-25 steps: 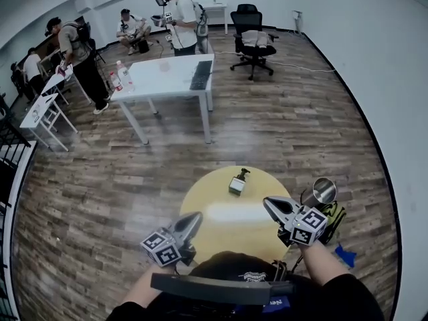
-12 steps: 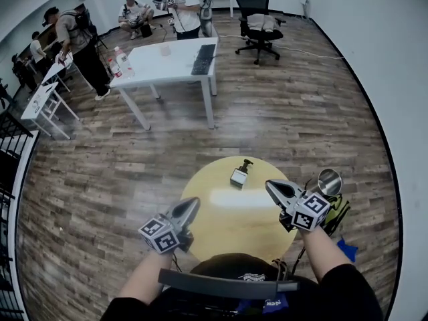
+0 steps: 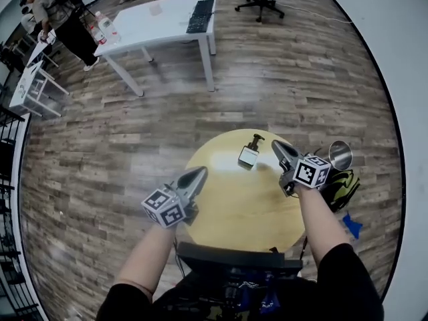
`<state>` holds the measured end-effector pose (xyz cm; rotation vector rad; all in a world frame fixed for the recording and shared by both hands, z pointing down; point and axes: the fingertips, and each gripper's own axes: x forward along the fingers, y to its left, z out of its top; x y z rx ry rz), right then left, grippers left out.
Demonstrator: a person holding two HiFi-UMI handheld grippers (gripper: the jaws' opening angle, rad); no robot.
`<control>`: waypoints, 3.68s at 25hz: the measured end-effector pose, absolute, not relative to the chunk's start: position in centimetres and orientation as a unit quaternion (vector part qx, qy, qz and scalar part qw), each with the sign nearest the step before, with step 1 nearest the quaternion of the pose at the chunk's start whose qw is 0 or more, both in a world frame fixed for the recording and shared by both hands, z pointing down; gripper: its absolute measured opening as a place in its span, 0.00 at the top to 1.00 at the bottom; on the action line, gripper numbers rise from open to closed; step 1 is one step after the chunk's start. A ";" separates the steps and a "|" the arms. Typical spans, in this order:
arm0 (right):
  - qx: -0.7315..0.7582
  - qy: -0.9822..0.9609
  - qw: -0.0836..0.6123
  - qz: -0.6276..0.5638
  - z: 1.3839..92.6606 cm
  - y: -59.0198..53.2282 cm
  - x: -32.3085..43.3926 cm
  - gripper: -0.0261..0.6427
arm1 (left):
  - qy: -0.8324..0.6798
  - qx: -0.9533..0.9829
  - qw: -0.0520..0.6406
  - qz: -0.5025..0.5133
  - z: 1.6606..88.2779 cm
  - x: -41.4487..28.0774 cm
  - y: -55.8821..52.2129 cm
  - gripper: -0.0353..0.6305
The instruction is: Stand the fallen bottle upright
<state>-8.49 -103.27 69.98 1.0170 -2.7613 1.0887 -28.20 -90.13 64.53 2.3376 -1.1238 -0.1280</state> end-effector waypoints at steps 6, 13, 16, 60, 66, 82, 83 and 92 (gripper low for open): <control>0.309 -0.839 0.053 0.444 80.3 -107.4 -12.5 0.75 | -0.414 0.864 0.281 -0.053 68.0 -29.7 -93.3 0.91; 0.329 -0.793 0.089 0.505 86.9 -110.0 -13.6 0.61 | -0.423 0.851 0.306 -0.058 71.0 -31.9 -94.5 0.91; 0.332 -0.781 0.108 0.518 88.9 -110.3 -14.3 0.59 | -0.427 0.846 0.314 -0.060 71.7 -32.9 -94.8 0.91; 0.264 -0.897 0.129 0.331 82.6 -106.3 -16.7 0.81 | -0.412 0.856 0.306 -0.066 70.4 -30.5 -93.4 0.91; 0.260 -0.916 0.149 0.266 81.8 -104.1 -16.8 0.81 | -0.413 0.856 0.304 -0.067 69.7 -29.9 -92.3 0.91; 0.254 -0.943 0.161 0.140 81.2 -96.7 -16.4 0.82 | -0.409 0.859 0.300 -0.071 68.7 -29.1 -88.6 0.91; 0.259 -0.943 0.161 0.132 81.5 -96.2 -16.2 0.82 | -0.409 0.859 0.300 -0.071 68.7 -28.9 -88.3 0.91; 0.290 -0.905 0.243 0.197 82.7 -91.9 -12.6 0.59 | -0.411 0.862 0.286 -0.073 65.2 -28.1 -84.4 0.91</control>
